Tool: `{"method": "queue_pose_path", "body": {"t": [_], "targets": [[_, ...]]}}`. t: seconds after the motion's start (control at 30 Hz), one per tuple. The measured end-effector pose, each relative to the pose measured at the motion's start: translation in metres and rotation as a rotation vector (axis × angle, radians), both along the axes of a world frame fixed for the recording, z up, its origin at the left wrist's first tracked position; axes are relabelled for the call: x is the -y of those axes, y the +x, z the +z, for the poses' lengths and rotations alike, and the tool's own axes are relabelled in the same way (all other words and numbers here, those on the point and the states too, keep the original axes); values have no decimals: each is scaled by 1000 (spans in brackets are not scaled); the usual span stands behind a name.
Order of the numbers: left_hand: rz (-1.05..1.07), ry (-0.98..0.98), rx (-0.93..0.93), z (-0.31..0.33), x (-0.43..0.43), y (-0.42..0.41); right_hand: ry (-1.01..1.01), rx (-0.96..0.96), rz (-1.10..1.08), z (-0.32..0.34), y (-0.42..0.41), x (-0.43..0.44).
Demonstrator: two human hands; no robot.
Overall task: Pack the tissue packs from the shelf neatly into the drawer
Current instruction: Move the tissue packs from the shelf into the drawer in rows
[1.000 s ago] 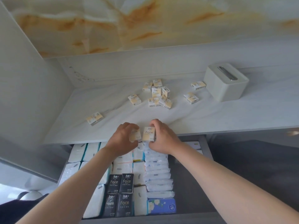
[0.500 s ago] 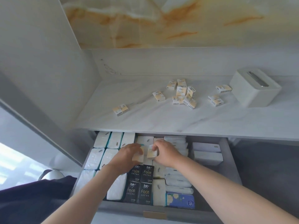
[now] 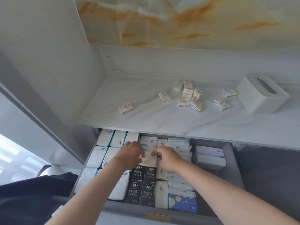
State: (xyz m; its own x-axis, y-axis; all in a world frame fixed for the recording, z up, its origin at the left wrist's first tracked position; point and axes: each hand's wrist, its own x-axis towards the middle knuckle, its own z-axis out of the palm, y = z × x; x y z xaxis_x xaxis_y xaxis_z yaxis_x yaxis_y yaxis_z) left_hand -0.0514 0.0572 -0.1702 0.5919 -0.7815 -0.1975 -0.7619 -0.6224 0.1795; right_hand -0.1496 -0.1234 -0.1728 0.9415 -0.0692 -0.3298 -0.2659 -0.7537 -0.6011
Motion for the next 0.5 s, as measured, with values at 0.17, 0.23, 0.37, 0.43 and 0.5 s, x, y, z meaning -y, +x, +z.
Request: {"method": "queue_pose_path", "body": {"t": [0.17, 0.23, 0.37, 0.43, 0.5], "targets": [[71, -179, -31, 19, 8, 11, -145, 167, 50, 19, 12, 1], [142, -329, -7, 31, 12, 23, -120, 277, 22, 32, 24, 3], [288, -511, 88, 51, 11, 55, -132, 417, -32, 53, 56, 20], [358, -515, 124, 54, 9, 74, -184, 426, -56, 56, 72, 35], [395, -488, 174, 54, 7, 89, -256, 431, -68, 56, 88, 49]]}}
